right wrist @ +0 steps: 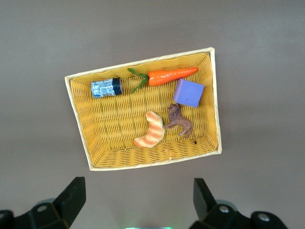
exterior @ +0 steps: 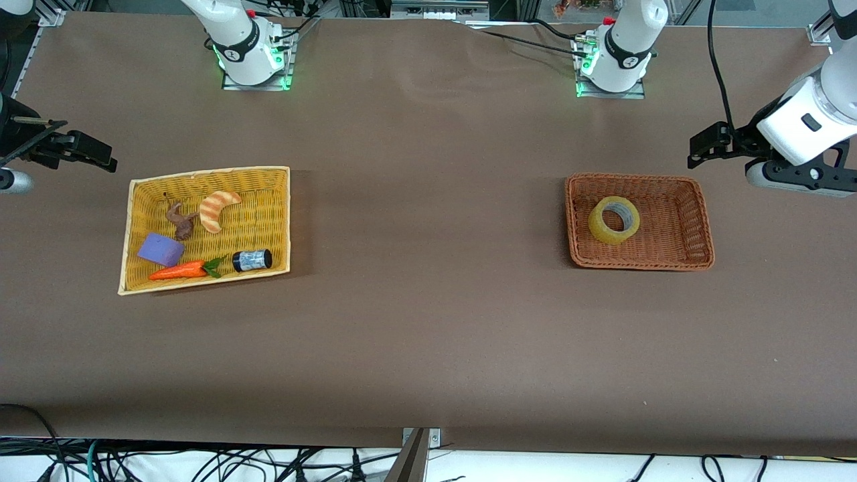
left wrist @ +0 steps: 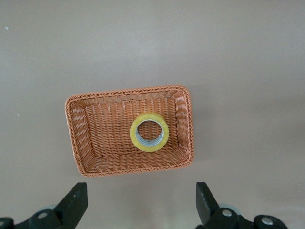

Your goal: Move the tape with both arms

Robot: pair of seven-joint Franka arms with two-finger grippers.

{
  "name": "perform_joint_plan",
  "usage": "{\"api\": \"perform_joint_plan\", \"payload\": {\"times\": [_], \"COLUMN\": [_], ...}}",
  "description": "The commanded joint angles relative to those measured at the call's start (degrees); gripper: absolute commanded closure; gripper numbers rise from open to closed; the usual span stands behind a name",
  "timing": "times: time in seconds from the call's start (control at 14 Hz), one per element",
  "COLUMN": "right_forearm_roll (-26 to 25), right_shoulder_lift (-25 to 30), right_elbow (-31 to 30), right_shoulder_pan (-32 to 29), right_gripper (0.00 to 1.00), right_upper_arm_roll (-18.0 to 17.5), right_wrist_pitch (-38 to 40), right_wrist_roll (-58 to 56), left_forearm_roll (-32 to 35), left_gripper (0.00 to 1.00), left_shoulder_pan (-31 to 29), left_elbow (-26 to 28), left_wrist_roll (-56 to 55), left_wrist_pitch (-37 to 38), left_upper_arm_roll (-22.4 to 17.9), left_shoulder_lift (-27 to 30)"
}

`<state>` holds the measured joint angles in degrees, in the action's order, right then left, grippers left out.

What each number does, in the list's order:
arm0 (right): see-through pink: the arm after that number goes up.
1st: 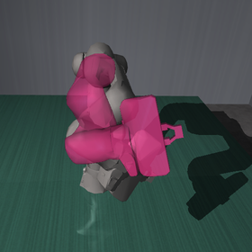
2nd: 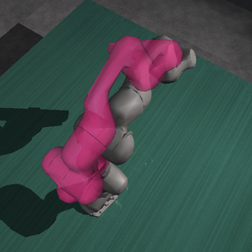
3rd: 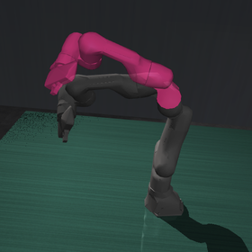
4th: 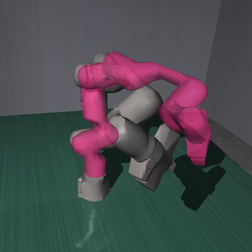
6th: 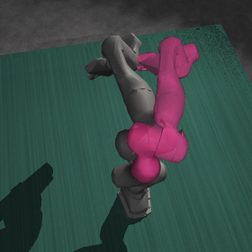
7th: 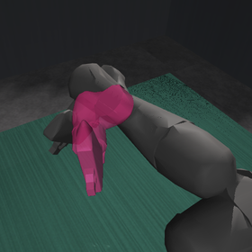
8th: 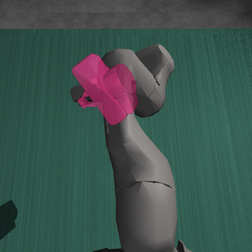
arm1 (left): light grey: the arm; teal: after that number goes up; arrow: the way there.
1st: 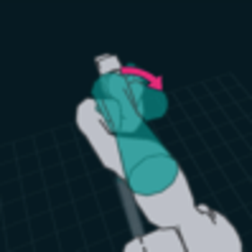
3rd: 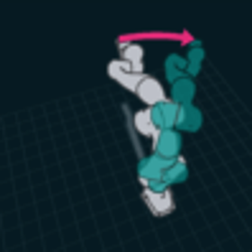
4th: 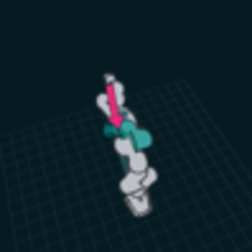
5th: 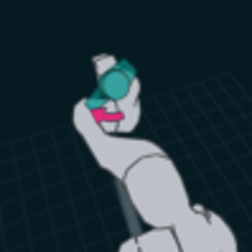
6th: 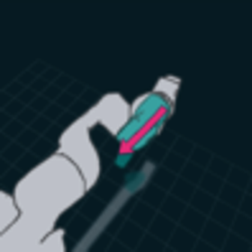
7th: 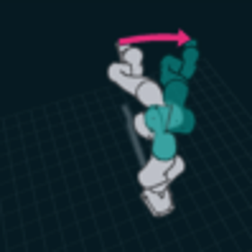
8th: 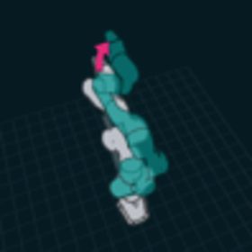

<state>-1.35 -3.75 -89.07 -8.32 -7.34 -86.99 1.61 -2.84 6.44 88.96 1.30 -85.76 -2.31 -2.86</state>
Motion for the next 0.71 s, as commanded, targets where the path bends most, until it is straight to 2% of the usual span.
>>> {"api": "perform_joint_plan", "payload": {"times": [0.0,0.64], "right_forearm_roll": [0.74,0.74], "right_shoulder_lift": [-0.55,-0.55], "right_elbow": [1.44,1.44], "right_shoulder_pan": [-0.12,-0.12], "right_gripper": [0.0,0.0], "right_upper_arm_roll": [-0.13,-0.13], "right_wrist_pitch": [0.42,0.42], "right_wrist_roll": [-0.2,-0.2], "left_forearm_roll": [1.35,1.35], "left_gripper": [0.0,0.0], "left_shoulder_pan": [-0.2,-0.12], "left_elbow": [-1.69,-1.95], "left_wrist_roll": [-0.24,-0.86], "left_wrist_pitch": [1.3,1.3], "left_upper_arm_roll": [-0.06,0.2], "left_shoulder_lift": [-0.74,-0.74]}}
